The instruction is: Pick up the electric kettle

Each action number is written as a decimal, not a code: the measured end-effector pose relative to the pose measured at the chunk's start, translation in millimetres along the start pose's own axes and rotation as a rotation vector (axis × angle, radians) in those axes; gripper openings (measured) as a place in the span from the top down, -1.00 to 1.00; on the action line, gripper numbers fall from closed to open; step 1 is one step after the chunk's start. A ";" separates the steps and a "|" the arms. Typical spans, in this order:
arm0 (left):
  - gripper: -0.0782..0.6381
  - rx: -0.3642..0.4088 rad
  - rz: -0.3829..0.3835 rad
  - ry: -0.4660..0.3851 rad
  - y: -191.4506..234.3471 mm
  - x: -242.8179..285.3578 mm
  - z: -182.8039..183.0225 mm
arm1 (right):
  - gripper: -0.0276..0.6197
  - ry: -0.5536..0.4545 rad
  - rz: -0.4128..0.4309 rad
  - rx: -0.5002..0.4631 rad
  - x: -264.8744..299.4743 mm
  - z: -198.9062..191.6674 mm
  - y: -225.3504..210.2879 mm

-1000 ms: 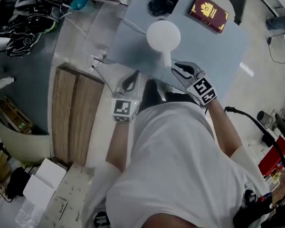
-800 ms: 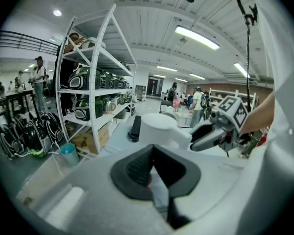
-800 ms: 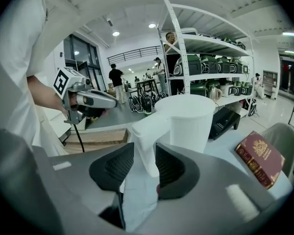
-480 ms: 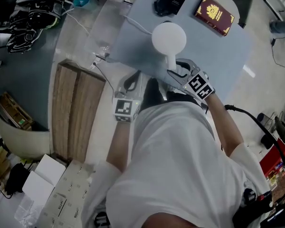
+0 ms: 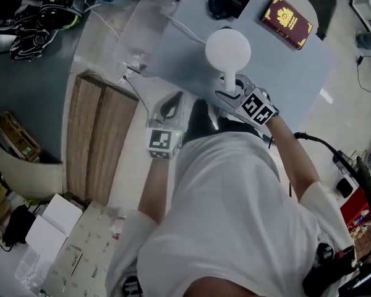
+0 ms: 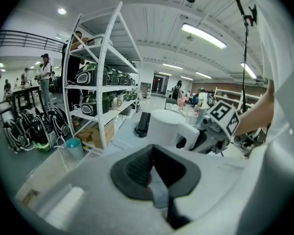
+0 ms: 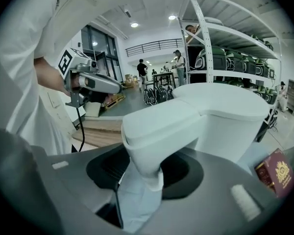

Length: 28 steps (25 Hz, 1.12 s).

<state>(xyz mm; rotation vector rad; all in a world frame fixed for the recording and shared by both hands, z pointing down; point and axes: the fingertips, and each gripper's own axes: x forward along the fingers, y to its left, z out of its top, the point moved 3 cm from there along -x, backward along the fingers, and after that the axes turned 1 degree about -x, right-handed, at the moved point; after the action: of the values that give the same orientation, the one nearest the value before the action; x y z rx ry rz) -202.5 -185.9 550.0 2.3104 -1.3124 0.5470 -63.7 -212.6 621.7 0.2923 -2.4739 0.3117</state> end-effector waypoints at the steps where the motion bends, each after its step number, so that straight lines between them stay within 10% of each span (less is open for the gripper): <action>1: 0.77 -0.002 0.001 0.000 1.8 -1.0 0.8 | 0.33 0.008 0.009 -0.007 3.5 -1.0 1.2; 28: 0.77 -0.021 -0.003 0.033 23.6 1.9 -4.3 | 0.66 0.001 -0.036 -0.254 22.5 18.4 -2.6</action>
<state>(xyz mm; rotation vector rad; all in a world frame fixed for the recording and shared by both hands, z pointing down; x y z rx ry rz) -222.8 -195.8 558.5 2.2767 -1.2938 0.5654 -90.8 -223.4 621.4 0.2284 -2.4705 -0.0182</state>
